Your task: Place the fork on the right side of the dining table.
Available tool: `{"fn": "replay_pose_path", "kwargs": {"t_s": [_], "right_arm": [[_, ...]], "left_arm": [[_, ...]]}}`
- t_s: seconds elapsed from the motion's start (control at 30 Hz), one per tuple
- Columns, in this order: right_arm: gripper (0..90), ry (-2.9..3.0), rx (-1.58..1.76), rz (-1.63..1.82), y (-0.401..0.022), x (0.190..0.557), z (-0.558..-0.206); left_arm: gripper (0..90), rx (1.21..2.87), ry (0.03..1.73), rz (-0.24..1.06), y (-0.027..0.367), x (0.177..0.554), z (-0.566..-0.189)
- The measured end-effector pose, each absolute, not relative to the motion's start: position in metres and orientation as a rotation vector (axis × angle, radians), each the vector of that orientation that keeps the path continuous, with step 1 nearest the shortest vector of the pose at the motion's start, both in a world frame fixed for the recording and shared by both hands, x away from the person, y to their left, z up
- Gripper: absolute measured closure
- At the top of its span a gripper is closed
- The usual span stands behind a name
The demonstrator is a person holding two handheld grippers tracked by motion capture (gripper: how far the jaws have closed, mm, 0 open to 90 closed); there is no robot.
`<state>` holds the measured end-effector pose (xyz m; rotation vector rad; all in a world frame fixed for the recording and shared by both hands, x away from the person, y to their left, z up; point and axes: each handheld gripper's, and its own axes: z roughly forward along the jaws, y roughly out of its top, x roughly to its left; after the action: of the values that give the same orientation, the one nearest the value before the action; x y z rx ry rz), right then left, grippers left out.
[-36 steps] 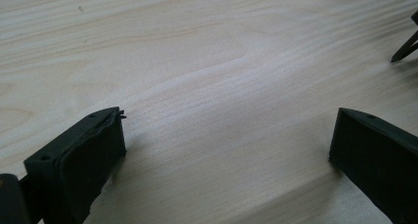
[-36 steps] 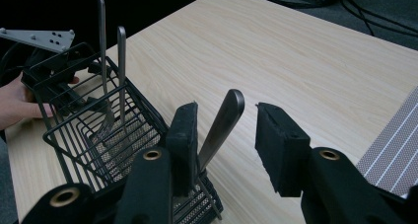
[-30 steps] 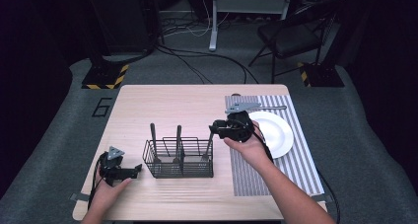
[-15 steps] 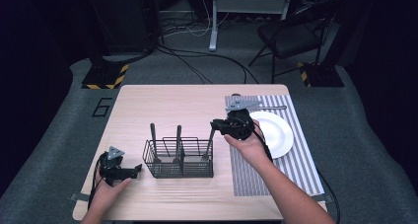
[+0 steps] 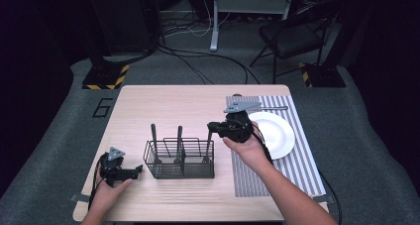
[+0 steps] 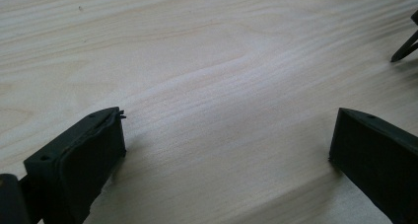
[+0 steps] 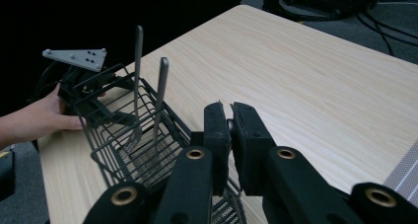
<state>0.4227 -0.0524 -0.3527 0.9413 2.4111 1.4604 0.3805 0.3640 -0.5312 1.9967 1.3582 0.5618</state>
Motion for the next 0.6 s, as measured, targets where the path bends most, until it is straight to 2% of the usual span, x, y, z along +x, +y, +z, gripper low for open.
{"fn": "replay_pose_path", "kwargs": {"t_s": [0.6], "right_arm": [[86.8,2.472,0.821,1.479,-0.037,0.404,-0.333]], "left_arm": [[0.2,1.997,1.358,0.562,0.364,0.381,-0.531]]}}
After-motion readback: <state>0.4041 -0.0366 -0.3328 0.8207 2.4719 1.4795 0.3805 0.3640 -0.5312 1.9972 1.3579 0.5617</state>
